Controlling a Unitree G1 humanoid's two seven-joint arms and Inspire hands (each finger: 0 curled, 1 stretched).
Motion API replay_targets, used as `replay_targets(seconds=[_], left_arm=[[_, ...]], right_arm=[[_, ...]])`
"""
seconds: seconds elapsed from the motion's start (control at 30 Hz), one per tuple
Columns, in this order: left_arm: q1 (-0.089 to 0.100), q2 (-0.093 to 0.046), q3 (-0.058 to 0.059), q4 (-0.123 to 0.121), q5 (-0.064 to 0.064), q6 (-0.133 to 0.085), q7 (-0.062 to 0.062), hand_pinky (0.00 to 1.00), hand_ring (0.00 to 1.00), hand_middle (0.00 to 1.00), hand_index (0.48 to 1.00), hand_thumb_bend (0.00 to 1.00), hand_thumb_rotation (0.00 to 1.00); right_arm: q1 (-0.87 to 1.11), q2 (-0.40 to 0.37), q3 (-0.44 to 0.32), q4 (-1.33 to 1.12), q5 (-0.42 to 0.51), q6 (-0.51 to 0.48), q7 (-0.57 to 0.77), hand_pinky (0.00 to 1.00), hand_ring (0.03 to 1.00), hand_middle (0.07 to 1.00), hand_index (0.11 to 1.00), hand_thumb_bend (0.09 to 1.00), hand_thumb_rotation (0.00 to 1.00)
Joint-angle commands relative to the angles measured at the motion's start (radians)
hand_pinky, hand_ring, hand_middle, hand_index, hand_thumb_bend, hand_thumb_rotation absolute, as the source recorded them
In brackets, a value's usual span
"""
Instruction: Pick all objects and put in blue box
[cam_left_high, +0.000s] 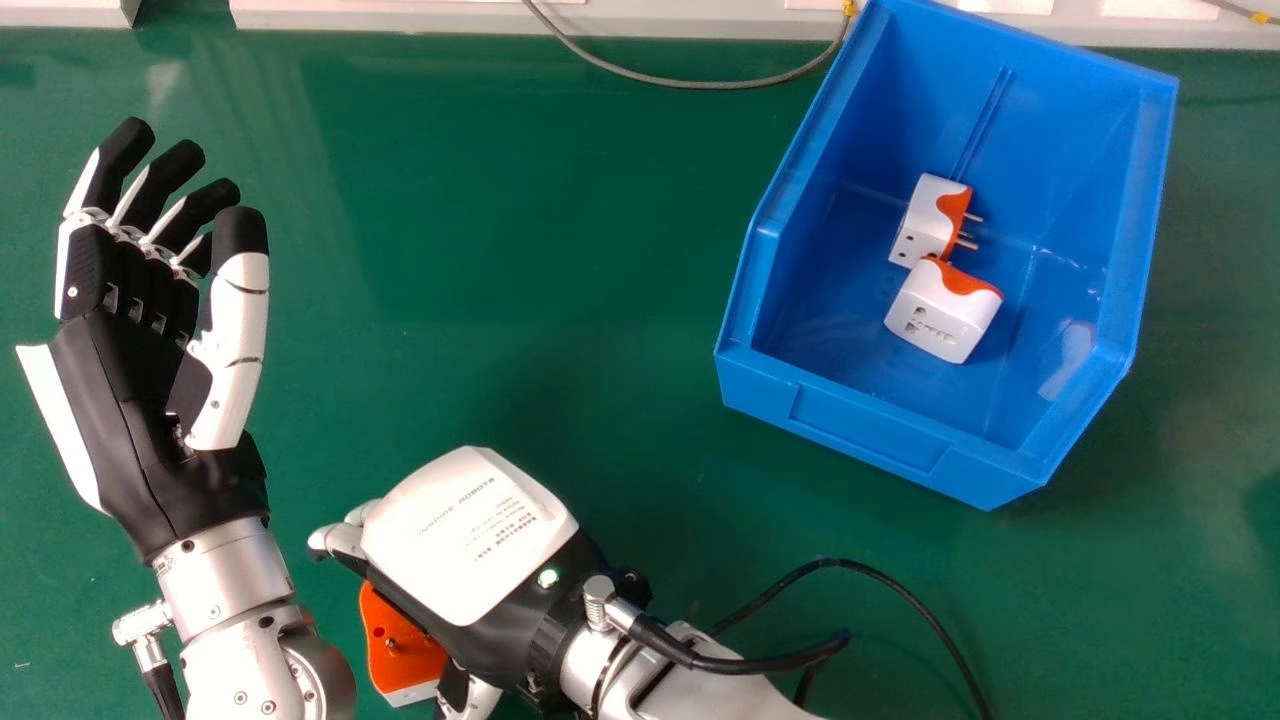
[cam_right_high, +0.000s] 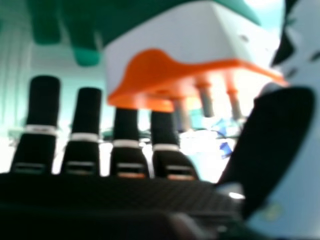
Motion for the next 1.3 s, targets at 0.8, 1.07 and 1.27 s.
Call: replay_targets(seconds=[0.8, 1.07, 1.27], left_arm=[[0.009, -0.007, -0.005, -0.038, -0.008, 0.004, -0.005, 0.64, 0.7, 0.77, 0.791, 0.65, 0.39], [0.005, -0.005, -0.006, -0.032, -0.006, 0.0, -0.008, 0.64, 0.7, 0.76, 0.791, 0.64, 0.39], [0.002, -0.003, -0.006, -0.027, 0.001, -0.002, -0.005, 0.64, 0.7, 0.77, 0.791, 0.64, 0.39]], right_arm=[[-0.051, 0.061, -0.069, 0.253, 0.215, -0.319, -0.335, 0.29, 0.406, 0.447, 0.511, 0.548, 0.01], [-0.056, 0.053, -0.074, 0.254, 0.232, -0.34, -0.333, 0.28, 0.399, 0.427, 0.502, 0.536, 0.0], [-0.054, 0.05, -0.082, 0.247, 0.23, -0.336, -0.345, 0.28, 0.397, 0.419, 0.498, 0.532, 0.0]])
